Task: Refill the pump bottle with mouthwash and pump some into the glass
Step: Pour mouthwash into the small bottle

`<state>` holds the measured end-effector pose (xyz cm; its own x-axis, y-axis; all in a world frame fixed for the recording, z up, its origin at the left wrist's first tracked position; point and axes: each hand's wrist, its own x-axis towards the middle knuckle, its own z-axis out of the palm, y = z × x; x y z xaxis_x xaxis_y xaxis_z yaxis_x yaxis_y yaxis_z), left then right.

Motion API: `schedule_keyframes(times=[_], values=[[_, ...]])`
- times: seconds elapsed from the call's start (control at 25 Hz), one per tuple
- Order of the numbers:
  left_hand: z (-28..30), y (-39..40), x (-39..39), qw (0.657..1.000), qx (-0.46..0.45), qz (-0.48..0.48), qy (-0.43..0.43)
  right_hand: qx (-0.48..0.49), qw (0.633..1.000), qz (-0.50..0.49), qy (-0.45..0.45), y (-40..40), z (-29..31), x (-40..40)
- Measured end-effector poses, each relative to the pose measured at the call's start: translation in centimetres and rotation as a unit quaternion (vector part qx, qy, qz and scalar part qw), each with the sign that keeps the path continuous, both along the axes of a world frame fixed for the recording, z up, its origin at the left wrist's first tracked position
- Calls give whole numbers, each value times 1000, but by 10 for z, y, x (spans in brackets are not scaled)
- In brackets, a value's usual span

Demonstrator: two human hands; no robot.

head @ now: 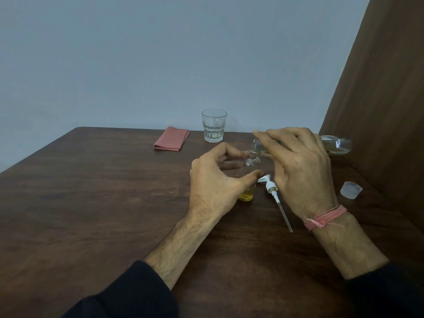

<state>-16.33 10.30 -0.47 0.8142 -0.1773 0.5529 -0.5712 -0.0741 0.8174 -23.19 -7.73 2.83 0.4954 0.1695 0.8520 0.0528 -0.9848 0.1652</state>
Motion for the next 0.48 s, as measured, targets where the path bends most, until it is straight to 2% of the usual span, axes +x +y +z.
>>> schedule_keyframes(times=[0.48], values=[[0,1,0,1000,2,0,-2,2,1000,1,4,1,0,-1]])
